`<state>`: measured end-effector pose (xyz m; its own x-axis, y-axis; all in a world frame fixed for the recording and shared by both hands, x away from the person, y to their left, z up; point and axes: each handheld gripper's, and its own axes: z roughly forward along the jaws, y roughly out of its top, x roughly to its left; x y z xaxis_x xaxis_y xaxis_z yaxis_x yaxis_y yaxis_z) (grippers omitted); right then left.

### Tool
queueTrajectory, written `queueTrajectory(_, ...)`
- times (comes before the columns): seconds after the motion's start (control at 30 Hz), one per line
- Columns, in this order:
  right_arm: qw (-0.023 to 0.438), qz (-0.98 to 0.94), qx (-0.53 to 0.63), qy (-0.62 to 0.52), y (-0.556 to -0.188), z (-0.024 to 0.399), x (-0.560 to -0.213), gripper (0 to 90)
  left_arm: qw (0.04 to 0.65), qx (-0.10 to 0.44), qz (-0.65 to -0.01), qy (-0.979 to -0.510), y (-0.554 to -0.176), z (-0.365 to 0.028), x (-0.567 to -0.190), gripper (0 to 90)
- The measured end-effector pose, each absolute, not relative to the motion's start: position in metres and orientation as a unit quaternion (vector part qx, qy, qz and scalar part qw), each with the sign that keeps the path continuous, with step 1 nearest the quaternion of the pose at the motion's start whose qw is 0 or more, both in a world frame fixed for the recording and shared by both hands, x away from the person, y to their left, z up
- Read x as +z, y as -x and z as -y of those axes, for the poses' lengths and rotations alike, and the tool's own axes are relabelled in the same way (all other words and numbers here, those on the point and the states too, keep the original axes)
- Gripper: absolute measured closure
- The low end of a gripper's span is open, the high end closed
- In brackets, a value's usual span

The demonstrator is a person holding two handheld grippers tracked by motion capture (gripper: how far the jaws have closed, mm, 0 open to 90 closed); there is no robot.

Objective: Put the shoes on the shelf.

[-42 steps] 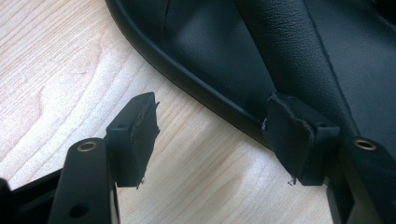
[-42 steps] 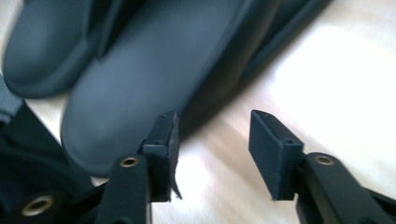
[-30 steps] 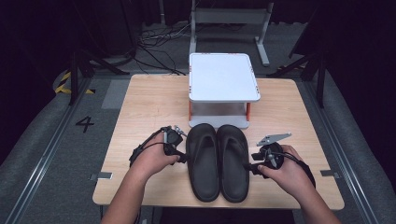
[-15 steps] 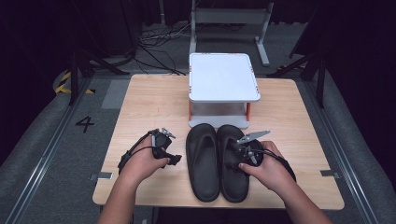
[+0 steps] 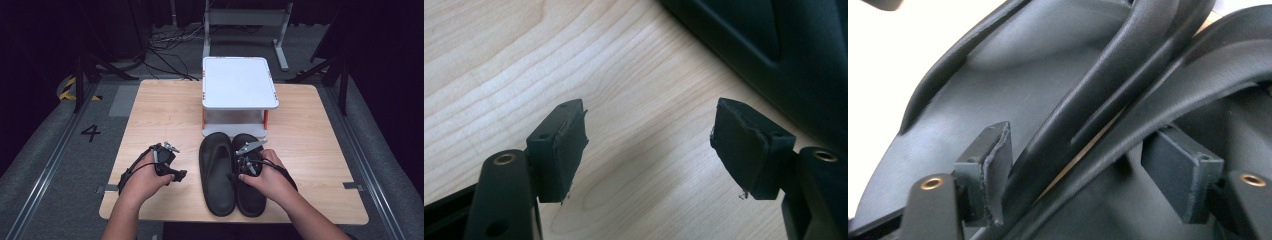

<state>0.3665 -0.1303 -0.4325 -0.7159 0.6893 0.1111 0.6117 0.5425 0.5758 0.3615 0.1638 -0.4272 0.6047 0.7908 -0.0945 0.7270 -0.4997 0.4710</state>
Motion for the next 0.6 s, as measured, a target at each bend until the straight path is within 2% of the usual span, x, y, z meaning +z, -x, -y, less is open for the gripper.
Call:
queueTrajectory(0.2, 0.082, -0.878, 0.294, -0.369, -0.3699, 0.1213, -0.4408, 29.0, 0.235, 0.069, -0.447, -0.861, -0.3571, -0.1681, -0.4278, 30.7)
queueTrajectory(0.33, 0.083, -0.875, 0.295, -0.376, -0.3705, 0.1213, -0.4402, 32.8, 0.233, 0.067, -0.446, -0.862, -0.3572, -0.1678, -0.4288, 30.7)
queueTrajectory(0.4, 0.078, -0.876, 0.295, -0.372, -0.3706, 0.1220, -0.4395, 38.5, 0.232, 0.065, -0.447, -0.861, -0.3576, -0.1667, -0.4298, 30.7)
queueTrajectory(0.47, 0.077, -0.880, 0.295, -0.365, -0.3708, 0.1232, -0.4385, 50.0, 0.231, 0.065, -0.444, -0.863, -0.3587, -0.1658, -0.4305, 30.6)
queueTrajectory(0.6, 0.078, -0.879, 0.295, -0.368, -0.3726, 0.1295, -0.4373, 63.1, 0.233, 0.065, -0.442, -0.864, -0.3608, -0.1635, -0.4297, 30.7)
